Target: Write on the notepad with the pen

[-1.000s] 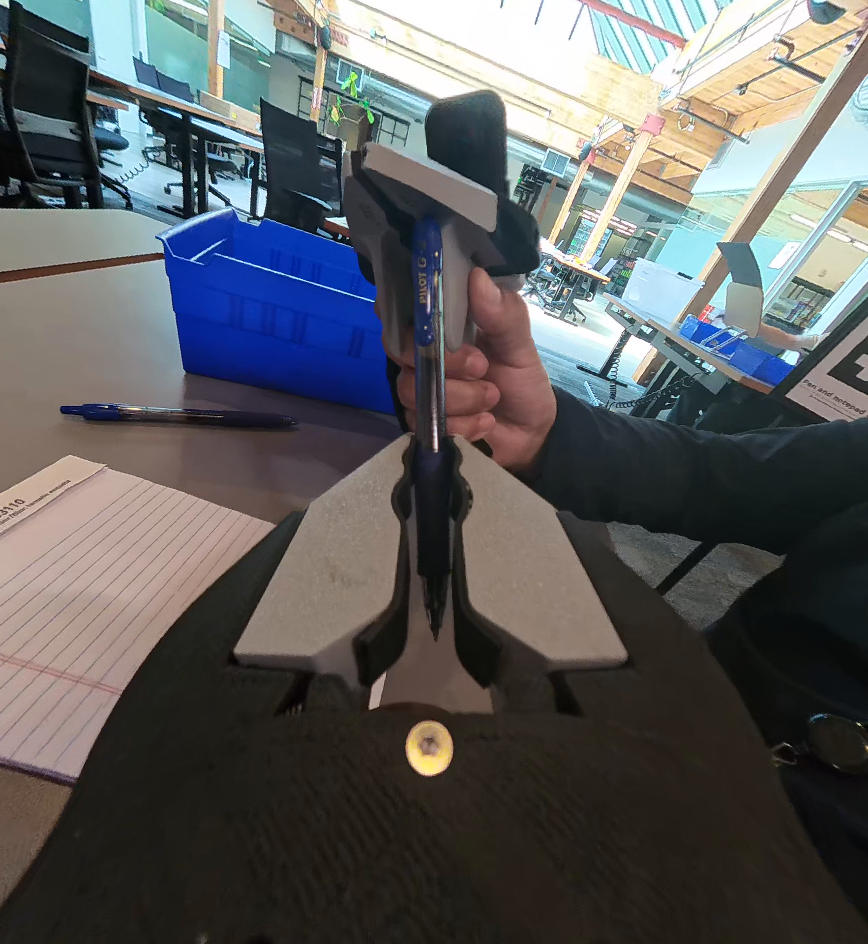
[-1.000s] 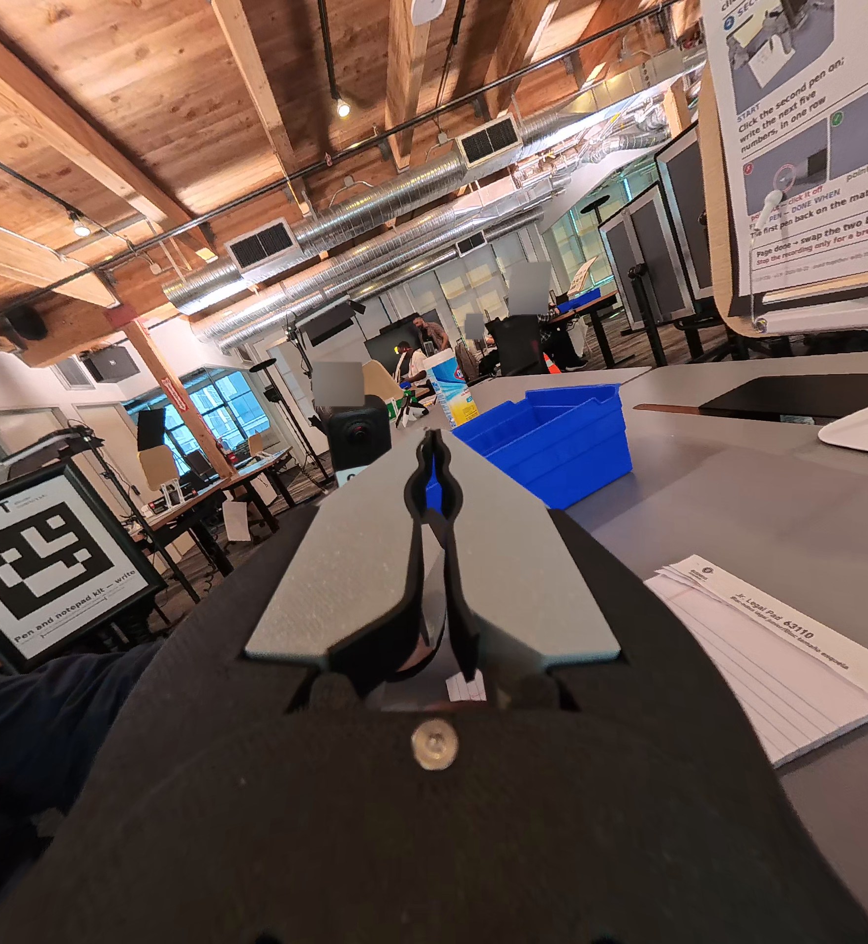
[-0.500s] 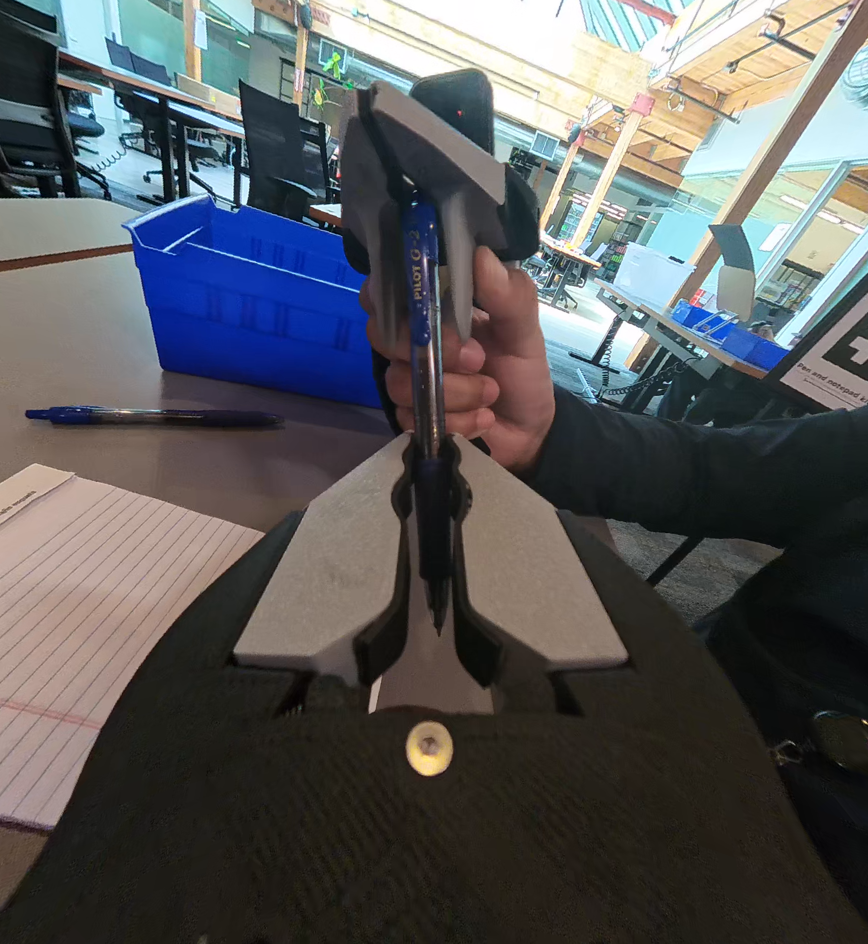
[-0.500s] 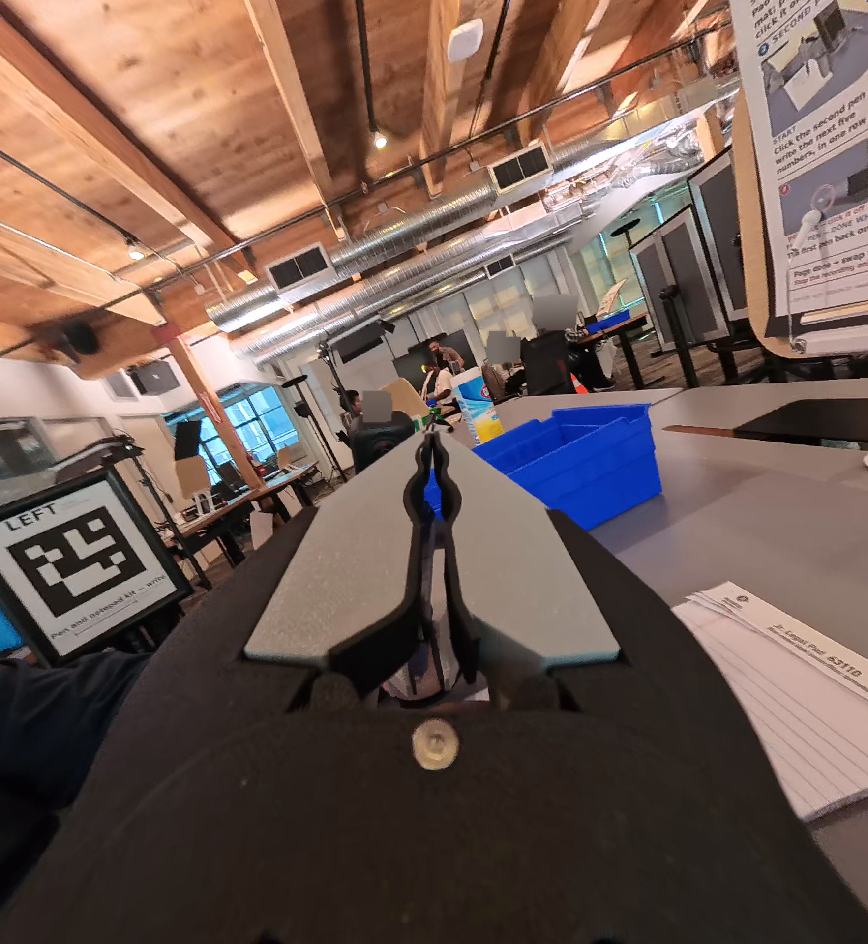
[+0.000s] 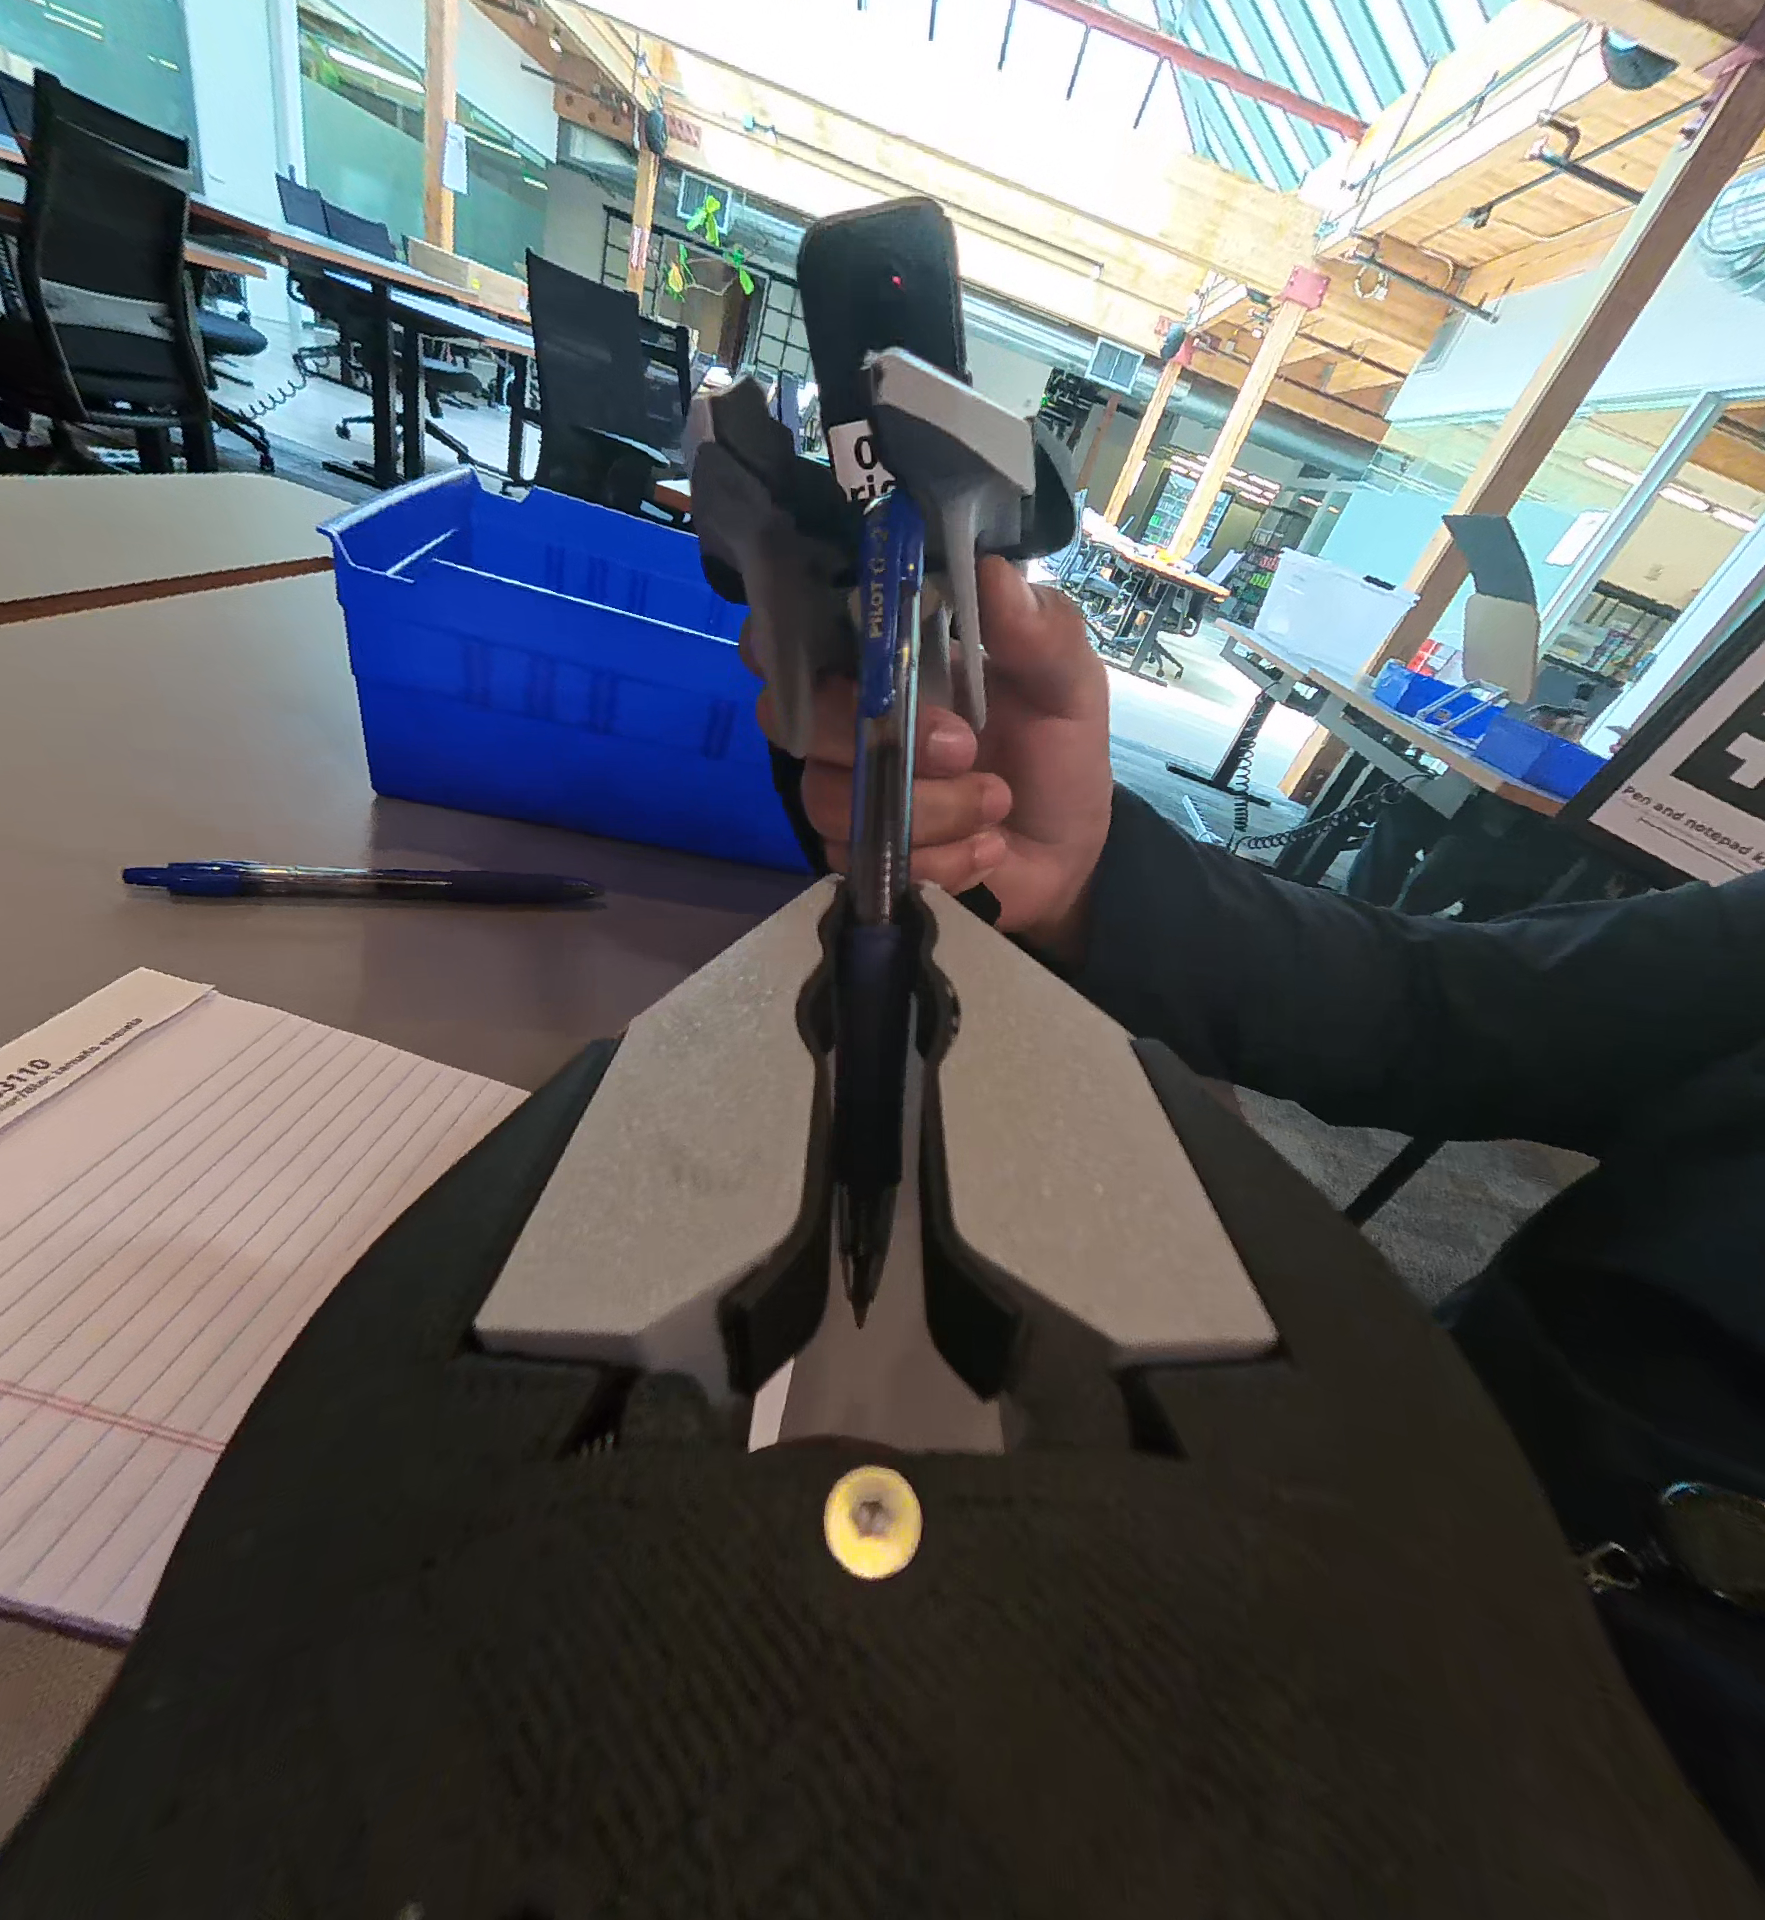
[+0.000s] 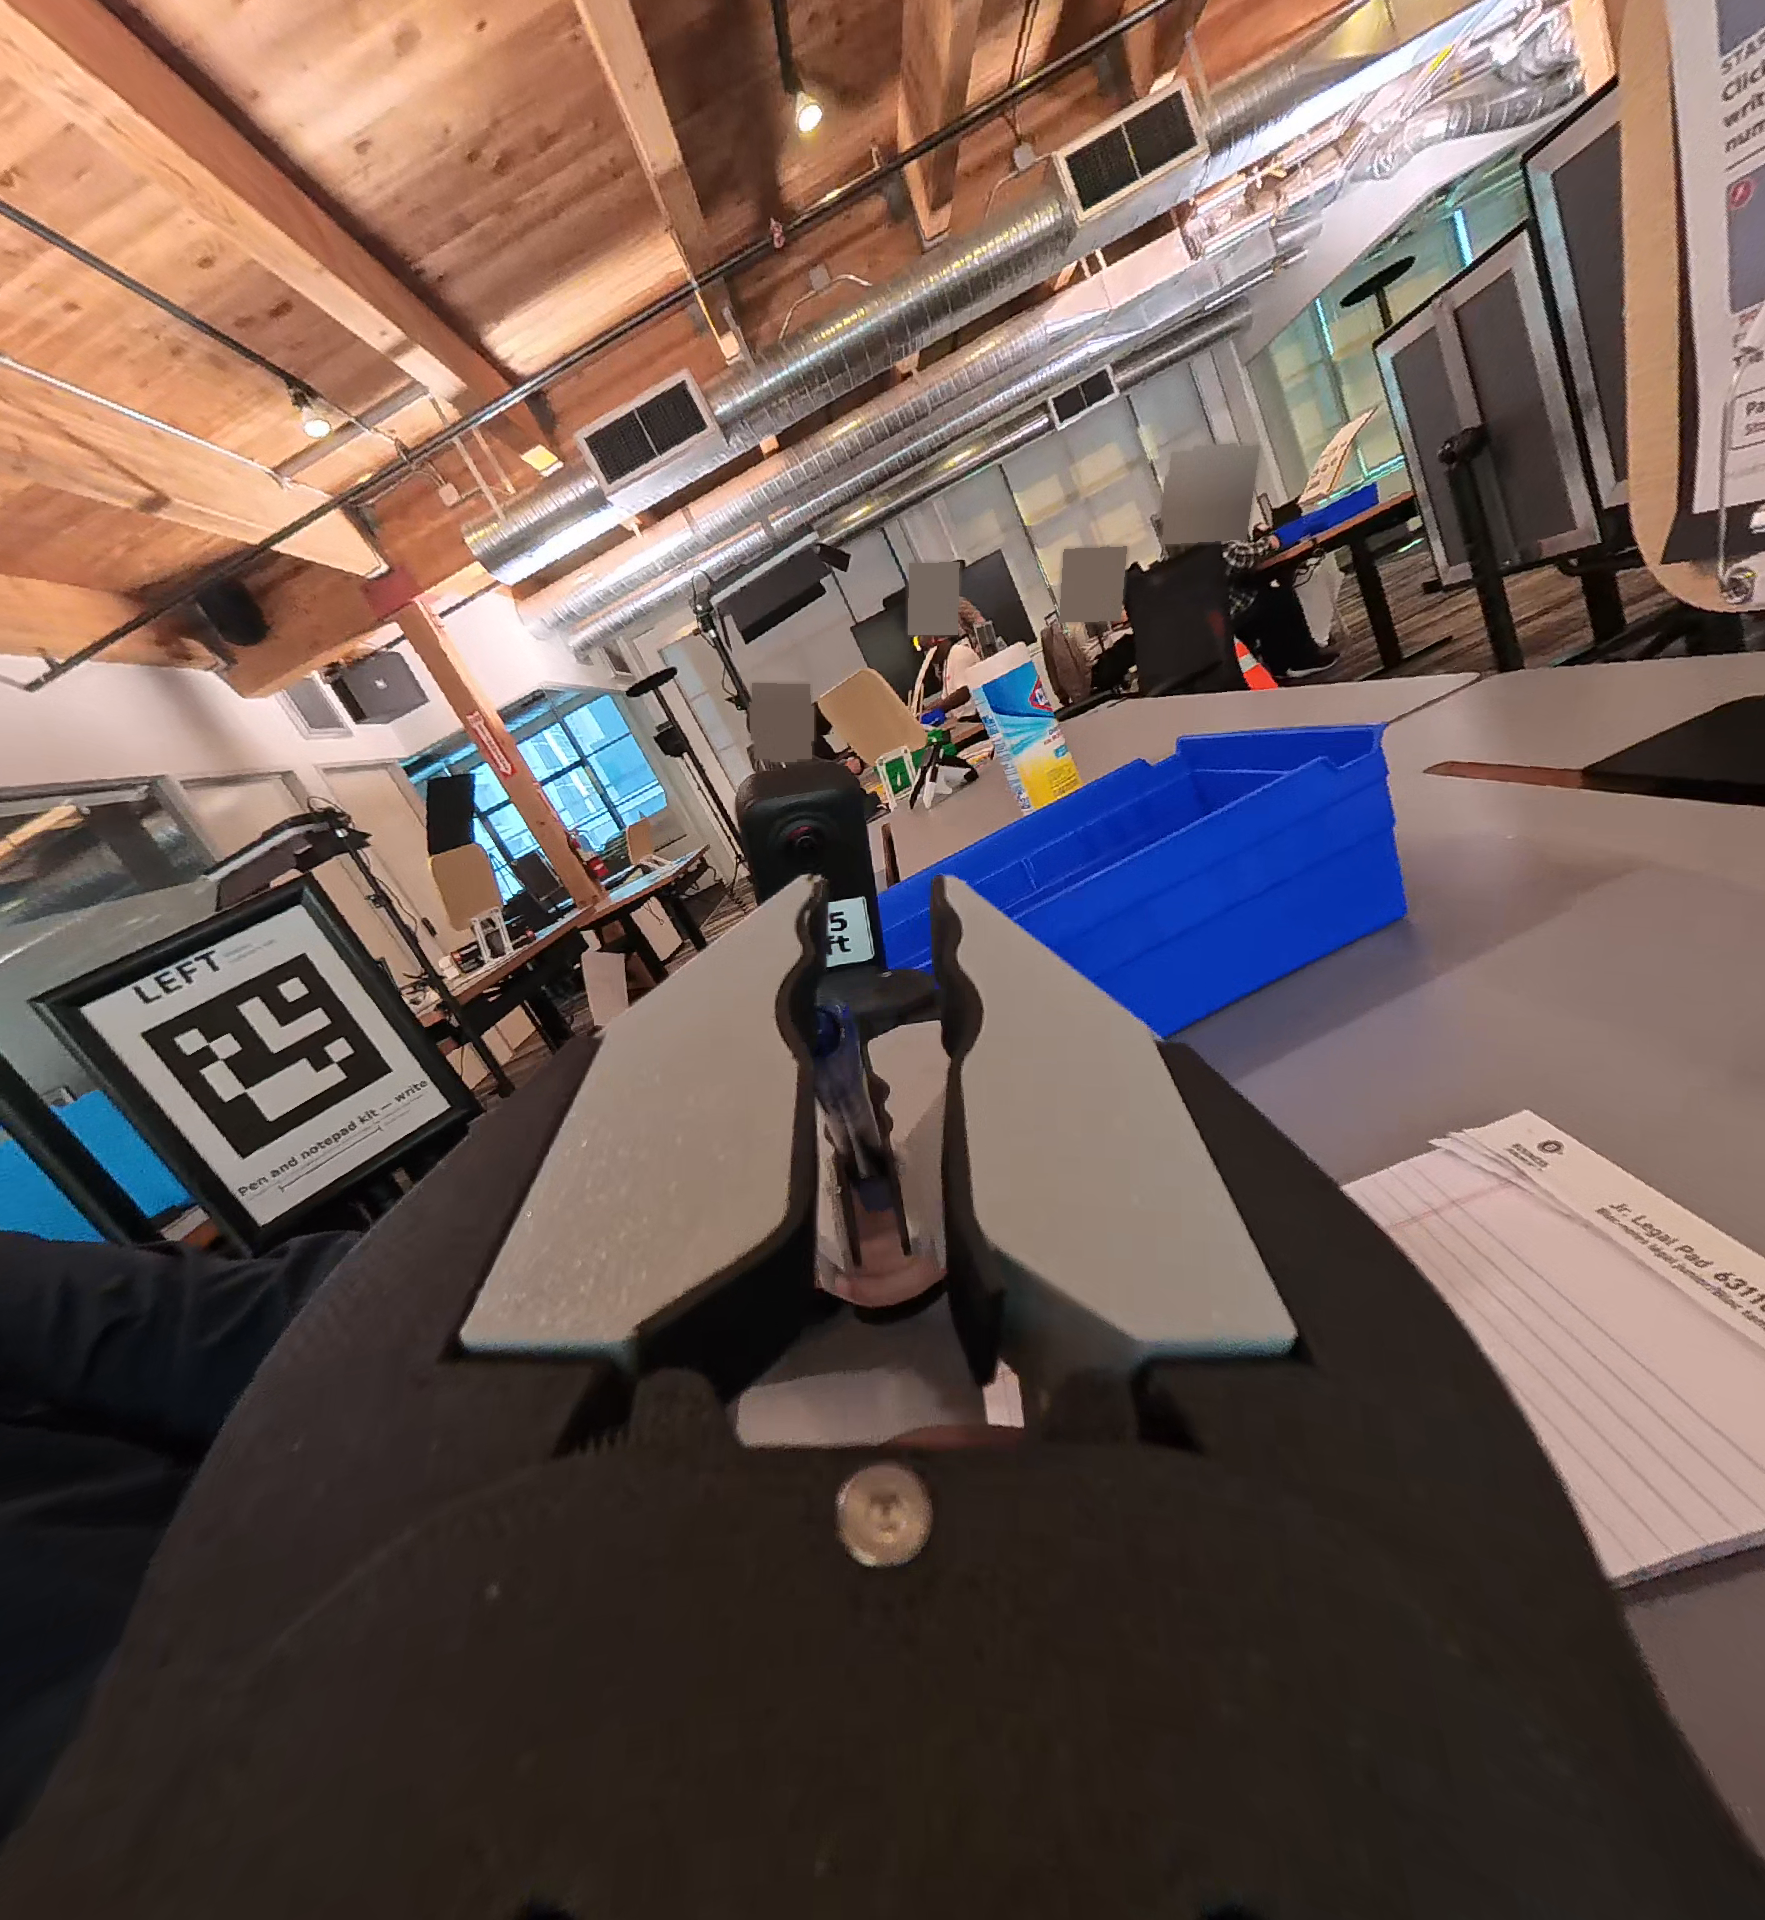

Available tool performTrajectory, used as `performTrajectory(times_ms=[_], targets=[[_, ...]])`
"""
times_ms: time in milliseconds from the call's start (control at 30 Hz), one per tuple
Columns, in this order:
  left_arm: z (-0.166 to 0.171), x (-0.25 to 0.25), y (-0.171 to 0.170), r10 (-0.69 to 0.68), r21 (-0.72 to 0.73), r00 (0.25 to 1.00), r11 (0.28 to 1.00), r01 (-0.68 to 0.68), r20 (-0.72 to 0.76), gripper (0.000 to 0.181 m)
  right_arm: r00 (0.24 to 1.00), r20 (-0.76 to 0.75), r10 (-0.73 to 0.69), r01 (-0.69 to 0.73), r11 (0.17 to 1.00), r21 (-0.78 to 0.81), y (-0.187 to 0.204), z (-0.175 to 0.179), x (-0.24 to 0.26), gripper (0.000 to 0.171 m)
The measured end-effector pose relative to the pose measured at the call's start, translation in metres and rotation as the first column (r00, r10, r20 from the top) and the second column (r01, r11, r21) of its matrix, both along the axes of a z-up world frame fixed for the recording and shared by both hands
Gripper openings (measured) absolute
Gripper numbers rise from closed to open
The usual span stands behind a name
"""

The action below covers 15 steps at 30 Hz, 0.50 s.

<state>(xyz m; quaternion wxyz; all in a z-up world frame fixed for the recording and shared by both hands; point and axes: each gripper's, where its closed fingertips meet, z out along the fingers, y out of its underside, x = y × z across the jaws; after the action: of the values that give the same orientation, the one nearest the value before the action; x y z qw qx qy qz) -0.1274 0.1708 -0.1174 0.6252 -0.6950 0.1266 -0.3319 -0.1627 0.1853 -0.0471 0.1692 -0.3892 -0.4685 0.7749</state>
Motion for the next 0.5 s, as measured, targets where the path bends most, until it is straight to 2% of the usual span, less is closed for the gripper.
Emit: performTrajectory(times_ms=[133, 333, 367, 400, 500], targets=[[0.000, -0.006, 0.002, 0.027, -0.006, 1.000, 1.000, -0.027, 0.016, 0.007, 0.998, -0.037, 0.054, -0.055, 0.998, -0.021, -0.007, 0.008, 0.006, 0.028], [0.003, -0.002, -0.001, 0.010, 0.007, 1.000, 1.000, -0.011, 0.015, 0.007, 0.997, 0.049, 0.053, -0.057, 0.995, 0.082, -0.022, -0.014, -0.004, 0.027], [0.002, -0.002, -0.001, 0.009, 0.004, 1.000, 1.000, -0.009, 0.011, 0.007, 0.996, 0.057, 0.072, -0.078, 0.992, 0.097, -0.028, -0.017, -0.004, 0.022], [0.002, -0.001, 0.000, 0.007, 0.002, 1.000, 1.000, -0.007, 0.013, 0.007, 0.994, 0.069, 0.090, -0.098, 0.988, 0.116, -0.033, -0.020, -0.004, 0.009], [0.002, -0.002, -0.001, 0.007, 0.002, 1.000, 1.000, -0.007, 0.020, 0.007, 0.990, 0.114, 0.088, -0.106, 0.982, 0.159, -0.039, -0.031, -0.008, 0.004]])
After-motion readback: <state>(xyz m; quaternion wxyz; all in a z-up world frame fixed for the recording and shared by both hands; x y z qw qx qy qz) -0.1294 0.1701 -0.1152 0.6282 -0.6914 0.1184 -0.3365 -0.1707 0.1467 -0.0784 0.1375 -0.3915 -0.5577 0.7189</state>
